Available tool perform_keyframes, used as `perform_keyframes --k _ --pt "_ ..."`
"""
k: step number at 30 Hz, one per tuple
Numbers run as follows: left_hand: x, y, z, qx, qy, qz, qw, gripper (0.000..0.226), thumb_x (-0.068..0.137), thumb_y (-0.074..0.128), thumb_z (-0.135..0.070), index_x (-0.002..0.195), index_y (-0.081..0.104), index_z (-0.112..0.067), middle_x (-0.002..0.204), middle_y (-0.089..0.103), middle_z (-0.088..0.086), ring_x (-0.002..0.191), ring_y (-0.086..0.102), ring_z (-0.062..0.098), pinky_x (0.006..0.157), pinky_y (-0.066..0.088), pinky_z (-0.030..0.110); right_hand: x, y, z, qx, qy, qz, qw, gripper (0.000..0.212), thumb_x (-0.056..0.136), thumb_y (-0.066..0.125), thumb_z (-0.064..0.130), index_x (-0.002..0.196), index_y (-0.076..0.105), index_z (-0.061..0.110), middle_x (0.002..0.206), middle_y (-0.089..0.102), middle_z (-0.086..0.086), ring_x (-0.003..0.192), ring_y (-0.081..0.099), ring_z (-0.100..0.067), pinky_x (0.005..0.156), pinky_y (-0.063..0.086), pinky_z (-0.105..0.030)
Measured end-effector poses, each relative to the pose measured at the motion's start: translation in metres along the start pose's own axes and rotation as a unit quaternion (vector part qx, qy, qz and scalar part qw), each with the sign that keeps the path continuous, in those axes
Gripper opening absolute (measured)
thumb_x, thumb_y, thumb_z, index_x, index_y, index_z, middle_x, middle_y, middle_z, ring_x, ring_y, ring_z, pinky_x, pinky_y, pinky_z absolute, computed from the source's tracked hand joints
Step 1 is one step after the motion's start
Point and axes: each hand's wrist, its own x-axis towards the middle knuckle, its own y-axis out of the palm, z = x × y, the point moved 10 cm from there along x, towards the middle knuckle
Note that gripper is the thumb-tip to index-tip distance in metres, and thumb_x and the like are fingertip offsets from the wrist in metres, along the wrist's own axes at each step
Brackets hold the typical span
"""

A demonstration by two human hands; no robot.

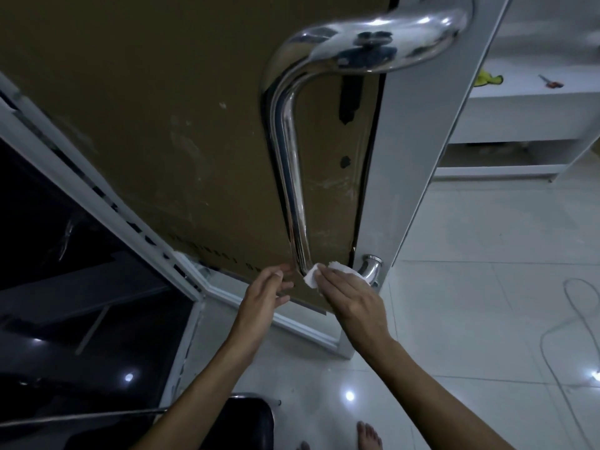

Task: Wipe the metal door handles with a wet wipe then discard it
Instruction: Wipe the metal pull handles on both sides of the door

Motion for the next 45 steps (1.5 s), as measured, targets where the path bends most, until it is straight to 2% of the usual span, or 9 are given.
perform_keyframes --k 6,9,12,19,22,27,32,38,45 --pt "-0.002 -0.010 -0.002 0.008 0.007 -0.003 1.000 0.032 0.105 0.033 -0.021 0.118 0.061 -0.015 0.122 0.063 0.004 0.110 0.061 0.014 0.086 0.051 0.021 0.030 -0.009 -0.004 0.131 0.191 -0.086 0.969 0.027 0.090 0.064 0.014 0.116 0.069 0.015 0.096 0.075 0.000 0.083 0.067 -0.009 0.071 0.055 -0.024" --pt "-0.002 -0.014 -0.006 0.000 0.012 -0.006 1.000 0.031 0.105 0.033 -0.020 0.115 0.062 -0.018 0.120 0.063 0.004 0.109 0.061 0.014 0.085 0.051 0.021 0.039 0.003 -0.013 0.395 0.342 -0.061 0.851 0.030 0.100 0.052 0.022 0.126 0.065 0.012 0.106 0.073 0.010 0.098 0.066 -0.002 0.084 0.051 -0.020" --pt "-0.003 -0.019 -0.008 -0.007 0.018 -0.008 1.000 0.030 0.105 0.034 -0.022 0.111 0.063 -0.023 0.119 0.064 0.004 0.109 0.062 0.013 0.087 0.051 0.023 0.067 -0.012 -0.005 0.498 0.343 -0.036 0.795 0.025 0.103 0.045 0.024 0.105 0.069 0.016 0.074 0.063 0.023 0.072 0.055 0.006 0.069 0.041 -0.014" --pt "-0.001 -0.029 -0.016 -0.015 0.031 -0.011 0.999 0.030 0.105 0.034 -0.022 0.111 0.063 -0.023 0.118 0.064 0.003 0.109 0.062 0.012 0.088 0.051 0.022 0.089 -0.004 -0.006 0.504 0.379 0.074 0.773 0.034 0.103 0.036 0.044 0.118 0.065 0.034 0.101 0.071 0.021 0.095 0.064 0.004 0.075 0.044 -0.009" --pt "0.000 -0.032 -0.015 -0.011 0.030 -0.011 0.999 0.030 0.105 0.033 -0.022 0.114 0.063 -0.022 0.120 0.064 0.002 0.109 0.062 0.011 0.088 0.051 0.023 0.072 0.001 -0.005 0.530 0.386 0.074 0.752 0.035 0.103 0.038 0.041 0.120 0.066 0.030 0.109 0.071 0.015 0.107 0.064 -0.003 0.088 0.047 -0.020" --pt "0.004 -0.036 -0.021 -0.012 0.037 -0.018 0.999 0.030 0.105 0.034 -0.022 0.112 0.063 -0.023 0.120 0.063 0.003 0.108 0.062 0.012 0.086 0.052 0.022 0.051 -0.011 -0.004 0.512 0.388 -0.063 0.764 0.027 0.095 0.059 0.022 0.114 0.065 0.039 0.109 0.069 0.028 0.112 0.059 0.007 0.091 0.044 -0.010" --pt "0.003 -0.037 -0.037 -0.011 0.061 -0.010 0.998 0.029 0.105 0.034 -0.024 0.111 0.062 -0.029 0.120 0.063 -0.004 0.108 0.062 0.006 0.083 0.051 0.018 0.052 -0.034 0.002 0.415 0.355 -0.195 0.815 0.022 0.090 0.066 0.021 0.105 0.065 0.037 0.105 0.065 0.010 0.100 0.063 -0.009 0.084 0.051 -0.022" --pt "-0.004 -0.039 -0.055 -0.016 0.095 -0.005 0.995 0.029 0.104 0.036 -0.025 0.111 0.063 -0.030 0.120 0.065 -0.005 0.111 0.061 0.007 0.091 0.050 0.024 0.092 -0.069 0.019 0.279 0.212 -0.244 0.904 0.025 0.081 0.075 0.012 0.091 0.055 0.022 0.091 0.053 0.003 0.082 0.052 0.002 0.071 0.043 -0.011" --pt "-0.018 -0.036 -0.084 0.019 0.171 -0.016 0.985 0.027 0.103 0.040 -0.023 0.111 0.063 -0.033 0.115 0.065 -0.017 0.105 0.060 -0.005 0.088 0.050 0.014 0.119 -0.090 0.035 0.201 0.150 -0.263 0.932 0.020 0.082 0.070 0.019 0.089 0.052 0.016 0.089 0.052 -0.008 0.081 0.043 -0.001 0.071 0.038 -0.005"
